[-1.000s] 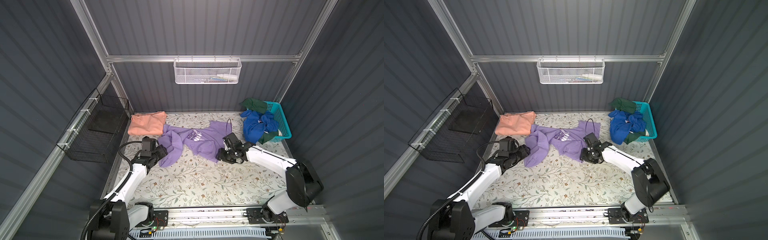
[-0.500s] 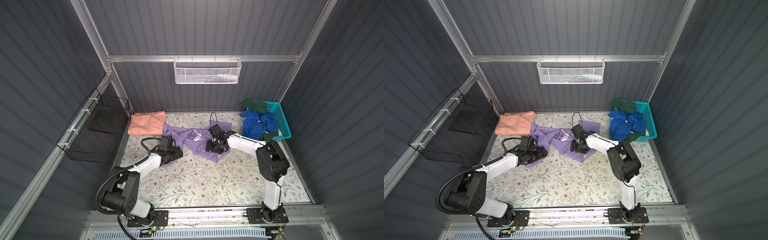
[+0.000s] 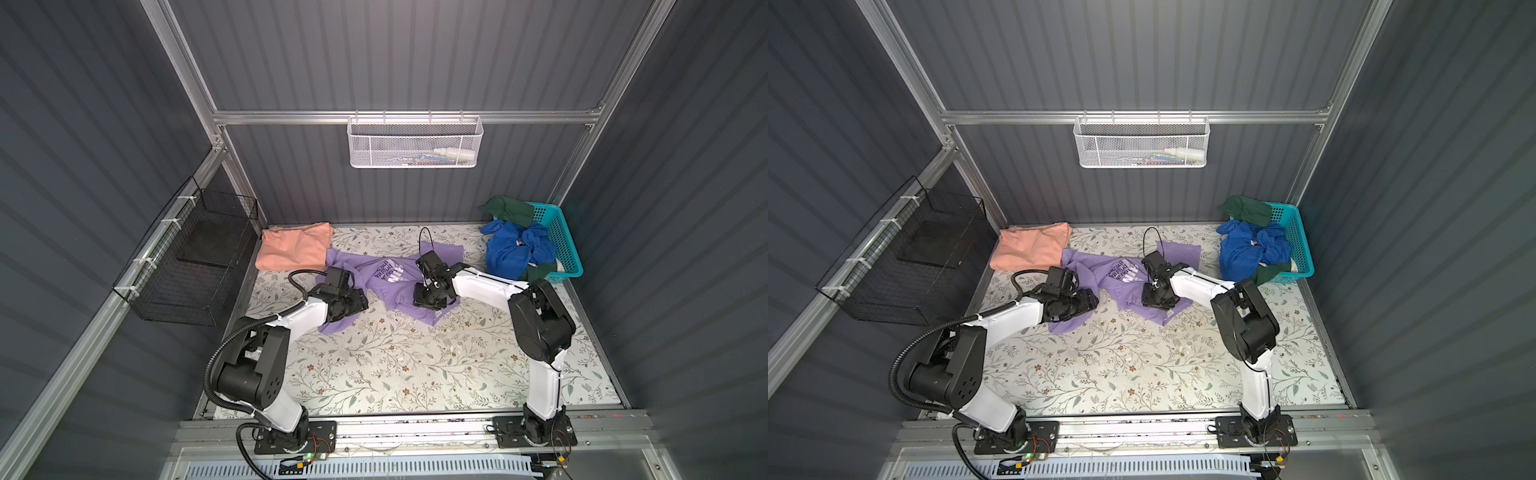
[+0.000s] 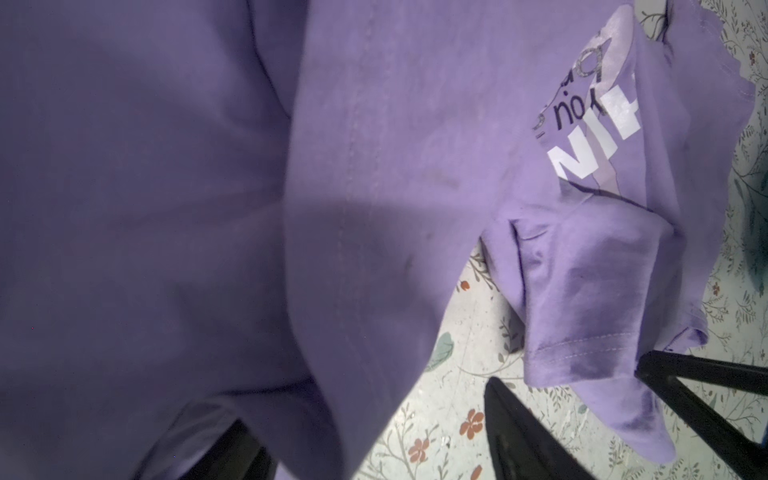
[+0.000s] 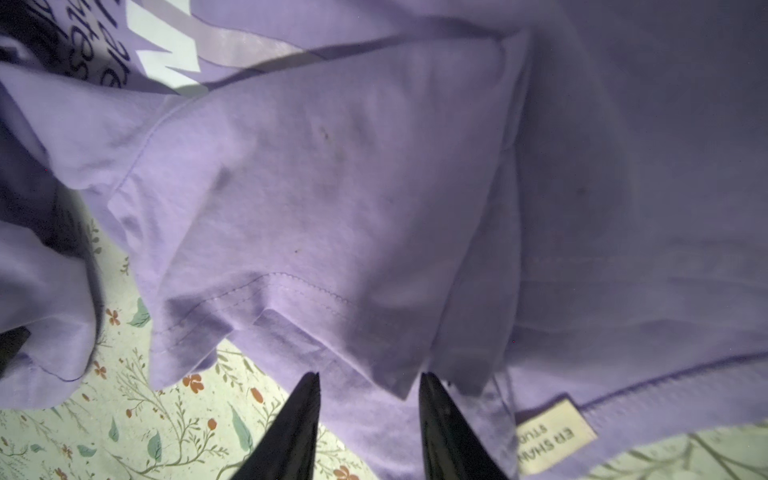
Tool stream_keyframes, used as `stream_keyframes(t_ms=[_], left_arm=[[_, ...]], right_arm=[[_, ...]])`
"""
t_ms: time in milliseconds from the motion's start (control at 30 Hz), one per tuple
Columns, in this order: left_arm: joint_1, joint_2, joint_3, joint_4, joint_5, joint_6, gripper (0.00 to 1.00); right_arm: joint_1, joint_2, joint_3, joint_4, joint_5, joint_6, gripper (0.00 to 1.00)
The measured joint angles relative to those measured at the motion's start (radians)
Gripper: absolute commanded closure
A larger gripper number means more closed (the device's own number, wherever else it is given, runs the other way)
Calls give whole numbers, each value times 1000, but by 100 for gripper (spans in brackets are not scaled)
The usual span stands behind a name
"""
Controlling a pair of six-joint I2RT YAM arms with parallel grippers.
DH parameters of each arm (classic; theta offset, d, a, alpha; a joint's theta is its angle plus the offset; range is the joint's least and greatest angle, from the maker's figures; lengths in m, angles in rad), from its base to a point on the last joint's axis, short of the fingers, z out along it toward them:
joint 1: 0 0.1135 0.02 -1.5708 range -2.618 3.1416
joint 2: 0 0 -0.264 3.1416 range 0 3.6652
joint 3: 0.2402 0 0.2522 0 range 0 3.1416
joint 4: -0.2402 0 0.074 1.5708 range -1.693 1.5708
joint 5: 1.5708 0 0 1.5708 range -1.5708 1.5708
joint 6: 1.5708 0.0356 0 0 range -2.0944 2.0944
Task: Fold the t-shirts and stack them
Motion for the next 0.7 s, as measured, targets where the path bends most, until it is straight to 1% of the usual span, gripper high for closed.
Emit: stream_keyframes(t_ms=[200,267,400,467,600,667,700], left_arm=[[0,0,0,0,-3,7,25],[0,0,0,0,-3,8,25],[0,0,1,0,-3,15,25],[0,0,1,0,-3,15,26],[0,0,1,0,-7,18,26],[0,0,1,0,-11,18,27],[0,0,1,0,-14,19,28]], right_arm=[[0,4,-2,-8,3,8,57],[0,4,-3,-7,-1,12,59],[0,12,2,-6,-9,18,68],[0,21,8,-5,-11,19,74],[0,25,10,-5,-11,22,88],[0,25,13,-6,-6,21,100],[0,25,16,-9,1,24,100]])
